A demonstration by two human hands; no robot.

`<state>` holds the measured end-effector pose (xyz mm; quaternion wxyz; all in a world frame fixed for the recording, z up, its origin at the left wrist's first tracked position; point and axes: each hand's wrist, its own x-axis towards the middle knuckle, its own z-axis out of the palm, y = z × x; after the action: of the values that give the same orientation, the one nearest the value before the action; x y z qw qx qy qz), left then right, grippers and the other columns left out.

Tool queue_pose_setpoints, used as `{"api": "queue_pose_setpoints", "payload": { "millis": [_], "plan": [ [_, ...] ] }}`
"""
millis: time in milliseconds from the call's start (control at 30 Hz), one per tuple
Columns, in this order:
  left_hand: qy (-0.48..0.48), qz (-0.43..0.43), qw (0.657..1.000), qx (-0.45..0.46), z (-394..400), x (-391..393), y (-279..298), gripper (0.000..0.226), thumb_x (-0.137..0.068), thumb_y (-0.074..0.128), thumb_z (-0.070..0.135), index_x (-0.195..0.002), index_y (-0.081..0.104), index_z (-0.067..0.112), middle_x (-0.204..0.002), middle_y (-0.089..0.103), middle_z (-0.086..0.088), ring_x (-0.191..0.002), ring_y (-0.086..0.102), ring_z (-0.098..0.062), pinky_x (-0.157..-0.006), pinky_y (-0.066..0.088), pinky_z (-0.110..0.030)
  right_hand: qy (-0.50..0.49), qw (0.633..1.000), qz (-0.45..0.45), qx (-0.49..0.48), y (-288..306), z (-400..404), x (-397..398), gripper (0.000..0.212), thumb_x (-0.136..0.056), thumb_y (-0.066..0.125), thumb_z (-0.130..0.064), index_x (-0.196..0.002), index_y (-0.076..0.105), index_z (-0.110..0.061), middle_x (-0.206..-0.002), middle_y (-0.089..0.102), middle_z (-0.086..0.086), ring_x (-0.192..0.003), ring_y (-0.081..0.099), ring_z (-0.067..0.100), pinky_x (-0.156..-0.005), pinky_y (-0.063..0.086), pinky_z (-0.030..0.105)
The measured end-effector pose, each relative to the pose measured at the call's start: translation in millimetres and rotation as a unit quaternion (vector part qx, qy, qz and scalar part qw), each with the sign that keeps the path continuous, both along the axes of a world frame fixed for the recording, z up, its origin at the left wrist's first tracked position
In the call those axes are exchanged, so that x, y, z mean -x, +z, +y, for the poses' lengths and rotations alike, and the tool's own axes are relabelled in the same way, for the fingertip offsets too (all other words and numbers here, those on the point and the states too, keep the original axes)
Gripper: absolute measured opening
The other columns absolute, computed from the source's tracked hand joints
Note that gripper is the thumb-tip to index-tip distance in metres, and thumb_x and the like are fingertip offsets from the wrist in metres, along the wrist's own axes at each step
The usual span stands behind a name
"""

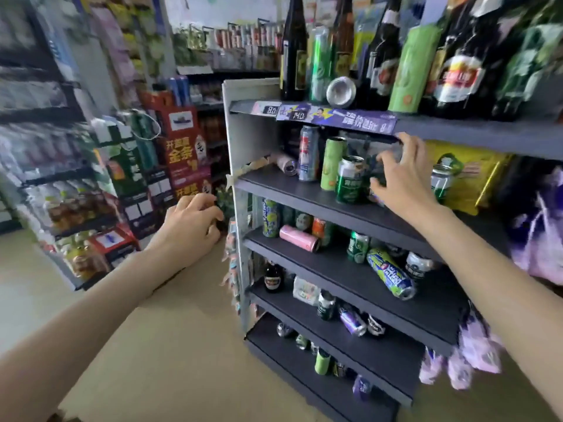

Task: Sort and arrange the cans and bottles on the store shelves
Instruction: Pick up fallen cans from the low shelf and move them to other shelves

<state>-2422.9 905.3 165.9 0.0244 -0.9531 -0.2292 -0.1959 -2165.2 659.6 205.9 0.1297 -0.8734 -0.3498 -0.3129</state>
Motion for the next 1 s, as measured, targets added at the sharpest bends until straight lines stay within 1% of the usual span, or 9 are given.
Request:
{"api": "queue_pose_setpoints", "payload": {
  "millis": [67,167,233,333,367,433,600,767,1000],
  "plan": [
    [-0.021,0.012,1.000,-0.012,25,-10,13,0.032,-0.090,0.048,0.020,-0.120,0.059,0.020,-0.141,0.038,-0.005,-0.126,0.035,-0.030,-0.101,0.033,-0.047,-0.053,0.998,-0.013,0.006,23,-14,10,0.037,-0.088,0.059,-0.021,-0.117,0.052,0.001,-0.147,0.019,0.024,-0.136,0.016,0.039,-0.104,0.025,0.053],
    [-0.037,-0.005,0.997,0.063,45,-51,36,0.033,-0.087,0.052,0.018,-0.120,0.059,0.017,-0.132,0.045,-0.009,-0.117,0.047,-0.032,-0.095,0.040,-0.043,-0.137,0.990,-0.027,-0.021,69,-38,22,0.038,-0.089,0.058,-0.021,-0.120,0.049,-0.001,-0.147,0.019,0.021,-0.135,0.016,0.039,-0.103,0.024,0.052],
    [-0.092,-0.015,0.993,0.079,40,-87,51,0.035,-0.087,0.053,0.016,-0.122,0.056,0.014,-0.129,0.048,-0.011,-0.116,0.049,-0.032,-0.096,0.041,-0.040,-0.180,0.982,-0.043,-0.036,99,-50,26,0.038,-0.090,0.056,-0.023,-0.120,0.049,-0.001,-0.143,0.024,0.021,-0.131,0.020,0.039,-0.103,0.024,0.050],
    [-0.192,0.015,0.980,-0.052,12,-135,65,0.039,-0.089,0.047,0.022,-0.128,0.049,0.017,-0.133,0.043,-0.006,-0.120,0.045,-0.027,-0.097,0.037,-0.038,-0.222,0.971,-0.092,-0.014,128,-60,26,0.030,-0.091,0.054,-0.021,-0.113,0.052,-0.001,-0.138,0.031,0.021,-0.130,0.023,0.037,-0.102,0.024,0.050],
    [-0.215,0.013,0.970,-0.108,4,-147,69,0.040,-0.090,0.045,0.023,-0.129,0.046,0.019,-0.136,0.041,-0.003,-0.122,0.042,-0.025,-0.097,0.034,-0.037,-0.226,0.968,-0.109,-0.003,135,-60,22,0.028,-0.091,0.053,-0.020,-0.111,0.053,-0.001,-0.138,0.032,0.020,-0.131,0.022,0.036,-0.102,0.024,0.050],
    [-0.244,-0.012,0.959,-0.142,2,-172,82,0.040,-0.091,0.043,0.023,-0.131,0.044,0.018,-0.139,0.037,-0.001,-0.125,0.038,-0.024,-0.099,0.031,-0.037,-0.228,0.965,-0.129,0.003,151,-55,12,0.031,-0.091,0.054,-0.019,-0.116,0.053,0.000,-0.139,0.032,0.019,-0.132,0.022,0.036,-0.101,0.025,0.051],
    [-0.288,-0.098,0.948,-0.096,45,-220,123,0.039,-0.087,0.049,0.018,-0.125,0.052,0.015,-0.139,0.039,-0.006,-0.121,0.039,-0.030,-0.100,0.036,-0.041,-0.179,0.980,-0.083,0.016,178,-9,-12,0.052,-0.091,0.056,-0.021,-0.136,0.035,-0.006,-0.142,0.023,0.017,-0.125,0.030,0.037,-0.095,0.038,0.046],
    [-0.273,-0.160,0.948,-0.039,92,-256,157,0.044,-0.087,0.053,0.014,-0.130,0.048,0.009,-0.140,0.037,-0.012,-0.122,0.037,-0.036,-0.098,0.037,-0.049,-0.163,0.982,-0.090,0.014,187,43,-46,0.058,-0.088,0.058,-0.023,-0.139,0.033,-0.009,-0.144,0.024,0.015,-0.130,0.026,0.037,-0.106,0.030,0.044],
    [-0.300,-0.216,0.929,-0.019,159,-319,170,0.055,-0.085,0.056,0.016,-0.136,0.038,0.008,-0.140,0.035,-0.015,-0.120,0.038,-0.039,-0.097,0.036,-0.046,-0.167,0.984,-0.055,-0.039,191,136,-105,0.068,-0.085,0.062,-0.038,-0.141,0.030,-0.015,-0.148,0.018,0.014,-0.136,0.015,0.032,-0.108,0.025,0.047]
  ]
}}
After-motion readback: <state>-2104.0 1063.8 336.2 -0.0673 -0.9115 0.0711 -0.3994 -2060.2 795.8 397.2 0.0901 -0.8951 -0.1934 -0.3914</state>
